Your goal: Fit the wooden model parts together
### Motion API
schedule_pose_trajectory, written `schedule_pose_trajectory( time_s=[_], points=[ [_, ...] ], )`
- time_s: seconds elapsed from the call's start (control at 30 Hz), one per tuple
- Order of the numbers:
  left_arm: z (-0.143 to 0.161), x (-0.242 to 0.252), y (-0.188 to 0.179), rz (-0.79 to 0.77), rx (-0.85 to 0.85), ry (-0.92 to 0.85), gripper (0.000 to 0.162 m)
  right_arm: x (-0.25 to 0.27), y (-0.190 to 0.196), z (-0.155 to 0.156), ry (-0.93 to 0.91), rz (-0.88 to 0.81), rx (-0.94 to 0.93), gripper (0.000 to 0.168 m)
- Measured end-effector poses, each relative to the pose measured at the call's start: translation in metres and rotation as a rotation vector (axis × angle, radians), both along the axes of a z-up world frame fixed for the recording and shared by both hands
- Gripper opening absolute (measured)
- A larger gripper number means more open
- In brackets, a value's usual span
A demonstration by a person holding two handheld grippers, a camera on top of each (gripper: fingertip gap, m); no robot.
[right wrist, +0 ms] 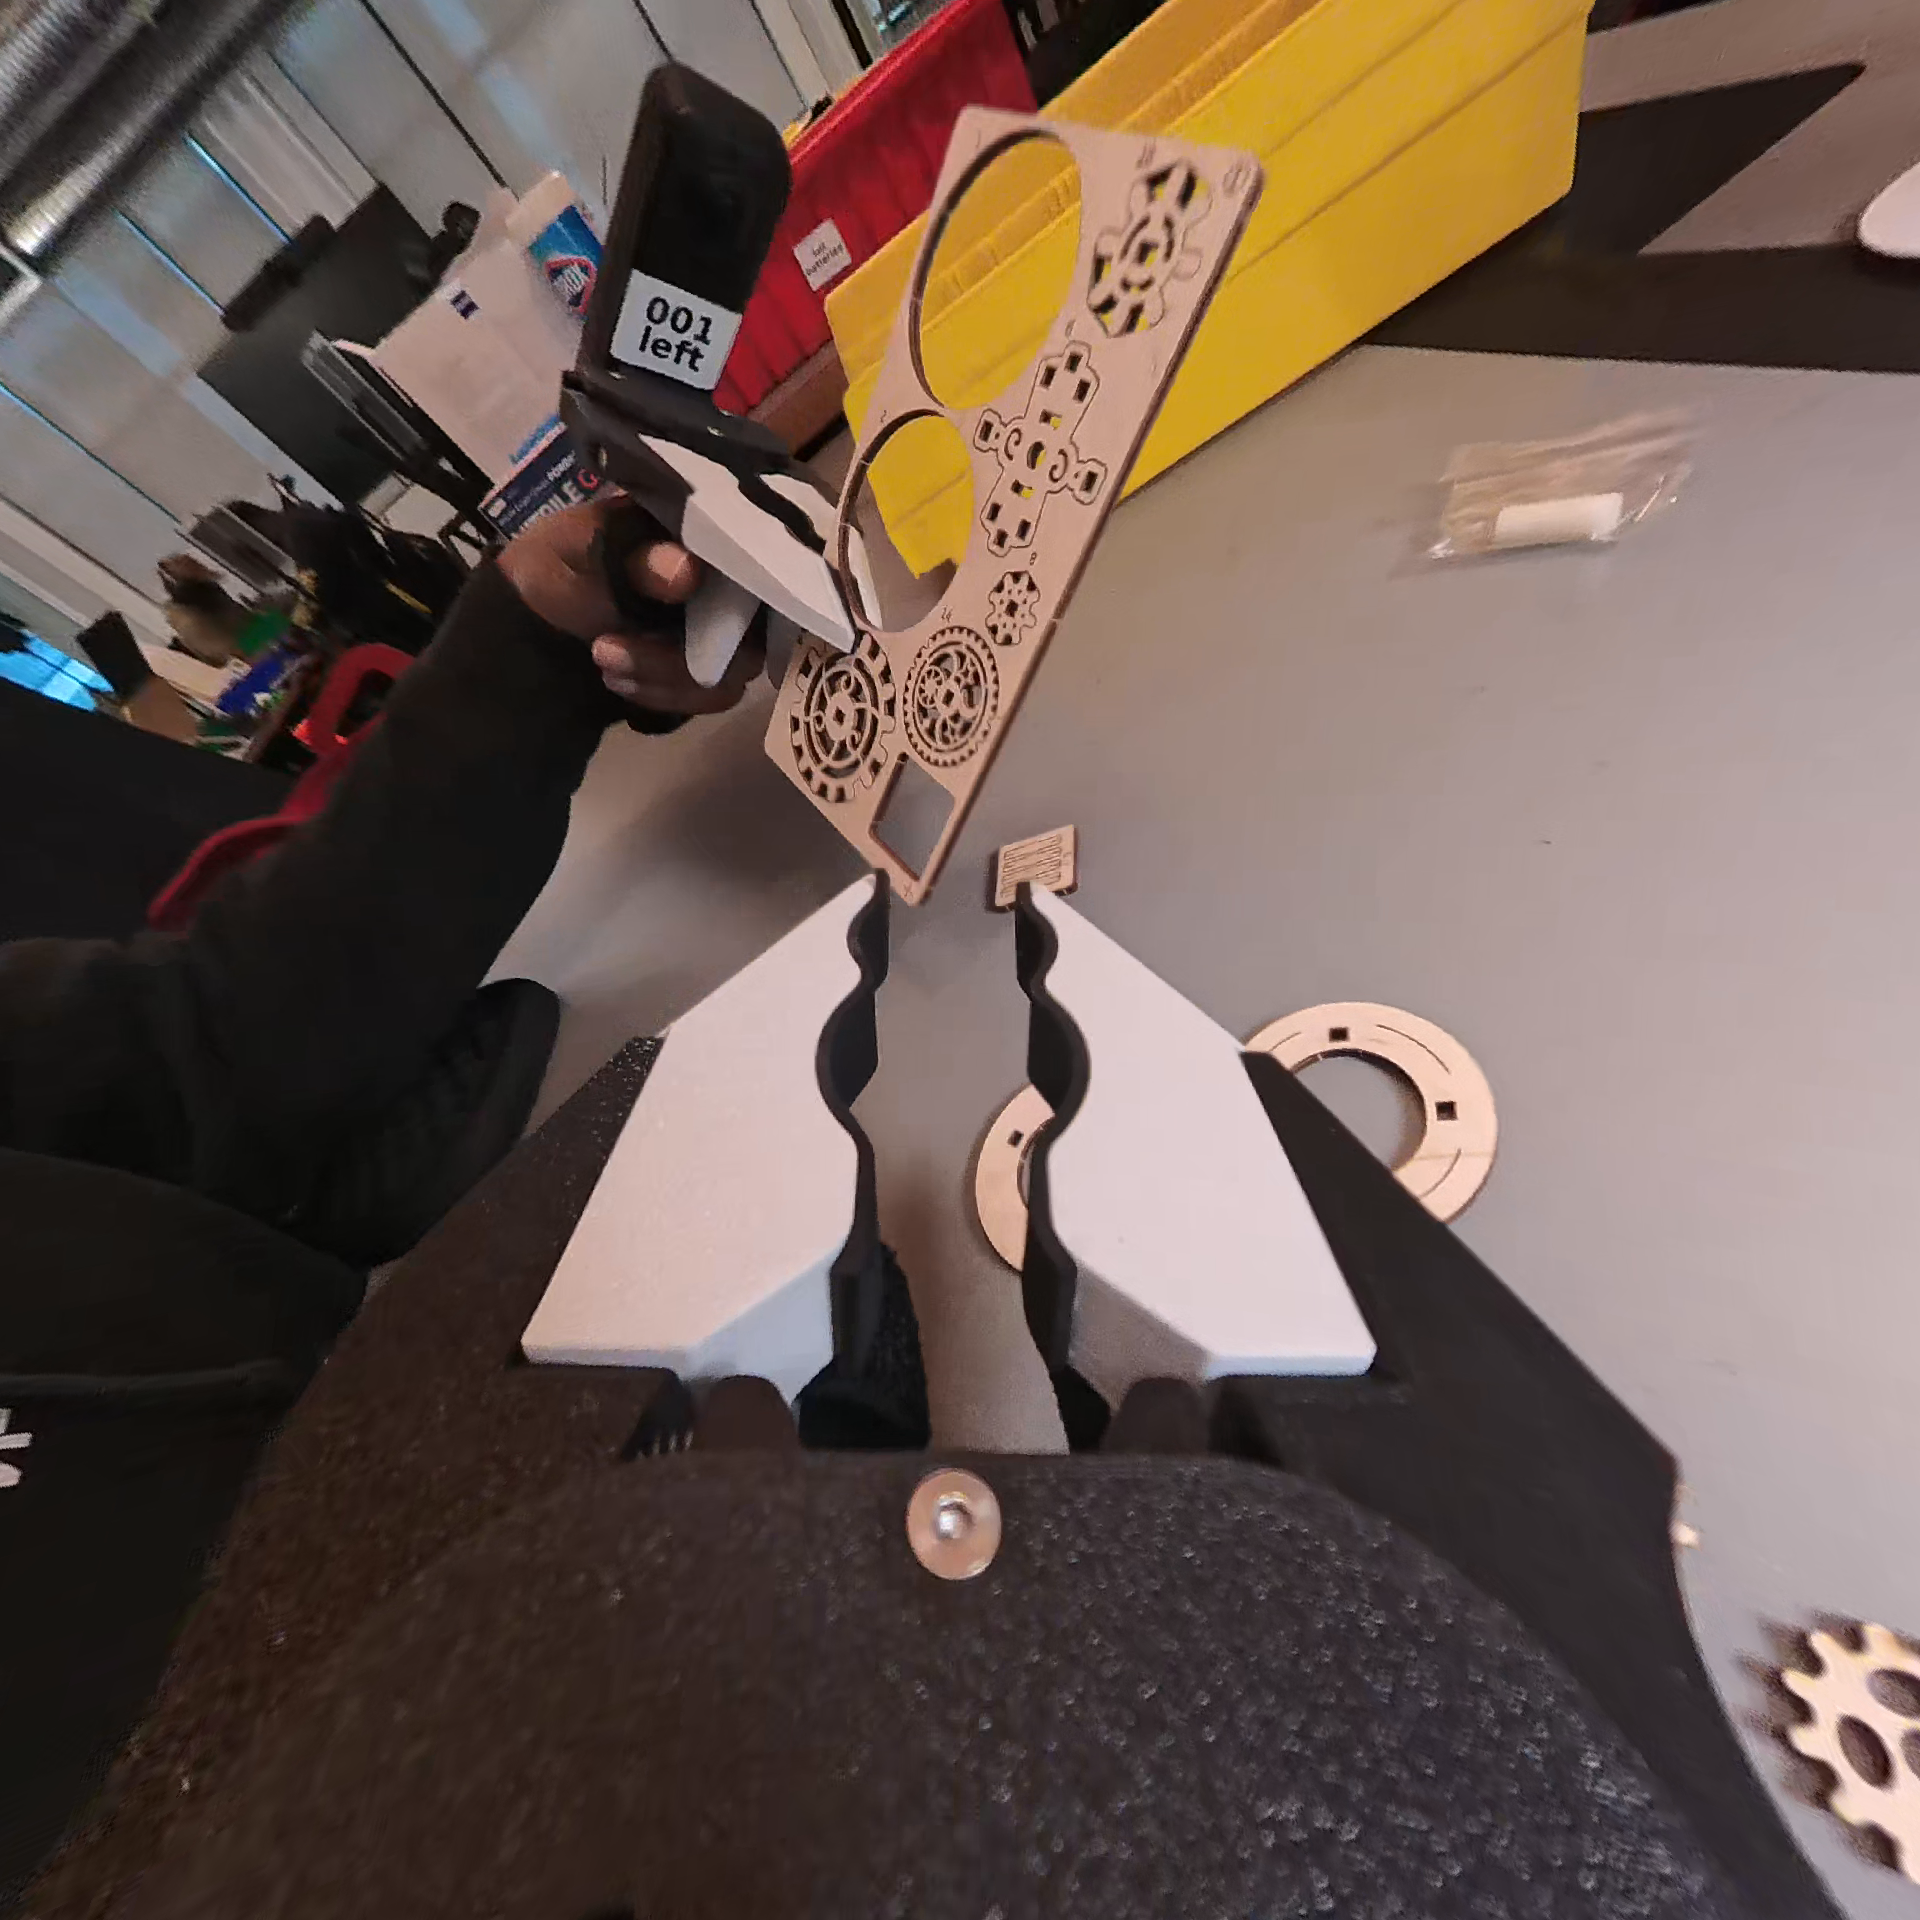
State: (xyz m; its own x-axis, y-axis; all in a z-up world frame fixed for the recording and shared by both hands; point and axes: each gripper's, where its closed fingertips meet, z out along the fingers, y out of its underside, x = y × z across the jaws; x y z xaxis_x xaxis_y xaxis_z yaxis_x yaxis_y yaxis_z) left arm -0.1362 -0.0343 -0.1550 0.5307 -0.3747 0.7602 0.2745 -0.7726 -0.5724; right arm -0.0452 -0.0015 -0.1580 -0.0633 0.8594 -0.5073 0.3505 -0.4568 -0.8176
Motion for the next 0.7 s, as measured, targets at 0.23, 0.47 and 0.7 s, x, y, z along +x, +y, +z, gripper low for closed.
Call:
schedule_pose_trajectory(
  time_s=[0.23, 0.47, 0.7],
  points=[
    [-0.035, -0.061, -0.037, 0.077, -0.138, 0.125, 0.004, 0.002, 0.000, -0.001, -0.016, 0.006, 0.028, 0.022],
    [-0.052, -0.061, -0.054, 0.028, -0.228, 0.222, 0.013, 0.003, -0.001, -0.003, -0.020, 0.012, 0.020, 0.022],
    [-0.059, -0.069, -0.063, 0.057, -0.277, 0.336, 0.023, 0.006, 0.000, -0.001, -0.011, 0.006, 0.008, 0.021]
  ],
)
